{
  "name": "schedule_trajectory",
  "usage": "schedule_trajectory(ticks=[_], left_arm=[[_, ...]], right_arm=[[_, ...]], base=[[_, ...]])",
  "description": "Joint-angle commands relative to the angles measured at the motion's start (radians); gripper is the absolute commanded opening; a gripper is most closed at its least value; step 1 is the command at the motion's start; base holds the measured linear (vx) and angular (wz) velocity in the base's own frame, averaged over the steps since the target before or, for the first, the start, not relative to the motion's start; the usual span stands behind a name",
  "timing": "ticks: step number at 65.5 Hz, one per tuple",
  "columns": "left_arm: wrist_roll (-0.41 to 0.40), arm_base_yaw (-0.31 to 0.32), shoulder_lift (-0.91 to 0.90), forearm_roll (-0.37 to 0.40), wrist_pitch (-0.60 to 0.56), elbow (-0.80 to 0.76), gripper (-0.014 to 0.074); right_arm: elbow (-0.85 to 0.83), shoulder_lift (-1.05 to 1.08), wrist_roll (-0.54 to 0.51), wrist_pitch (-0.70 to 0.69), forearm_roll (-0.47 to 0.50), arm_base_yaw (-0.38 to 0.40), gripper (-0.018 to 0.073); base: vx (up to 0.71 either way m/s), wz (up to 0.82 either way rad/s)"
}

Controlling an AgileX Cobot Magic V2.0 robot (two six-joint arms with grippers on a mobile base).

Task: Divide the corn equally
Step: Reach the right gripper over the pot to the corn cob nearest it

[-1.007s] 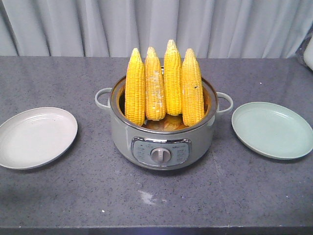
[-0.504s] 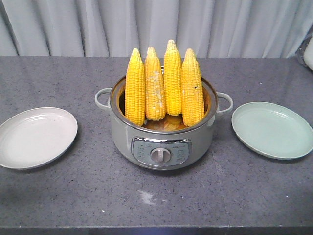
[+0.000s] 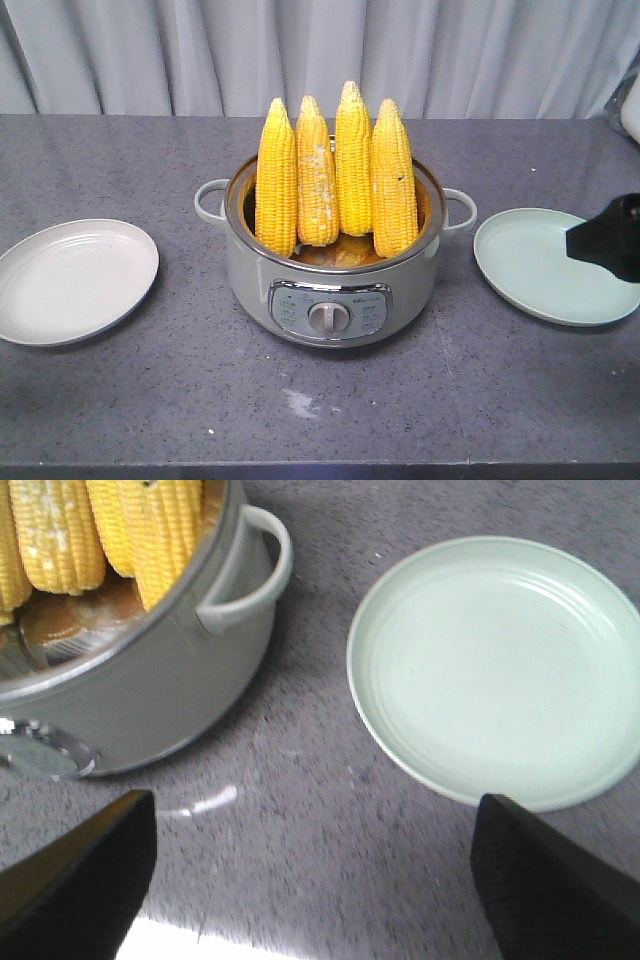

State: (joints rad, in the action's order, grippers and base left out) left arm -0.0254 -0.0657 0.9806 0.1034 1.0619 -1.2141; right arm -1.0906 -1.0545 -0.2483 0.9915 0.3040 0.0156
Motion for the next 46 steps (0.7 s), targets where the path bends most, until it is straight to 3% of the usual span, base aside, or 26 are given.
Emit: schedule_trajectory(ticks=[1,10,30,46], left_arm=[[0.000,0.003,-0.006,0.007,-0.058,-0.035,0.0573],[0.000,0.003,-0.006,0.007,-0.058,-0.035,0.0535],[0.000,0.003,-0.006,0.007,-0.062,-0.035,0.0517],[0.000,0.003,-0.006,0.007,-0.066,-0.035,0.0517]], right_arm=[[-0.092,-0.074,-0.050,-0.075,0.057,-0.001,0.0606],[-0.203,-0.209,-0.087,-0.075,0.079,-0.015,0.0600],[-0.460,-0.462,-0.086,-0.151,-0.029,-0.210,0.0596],[-0.638,-0.631,-0.079,-0.166,-0.033,-0.294,0.0594]], base=[[0.00,0.00],[0.00,0.00],[0.00,0.00],[0.00,0.00]])
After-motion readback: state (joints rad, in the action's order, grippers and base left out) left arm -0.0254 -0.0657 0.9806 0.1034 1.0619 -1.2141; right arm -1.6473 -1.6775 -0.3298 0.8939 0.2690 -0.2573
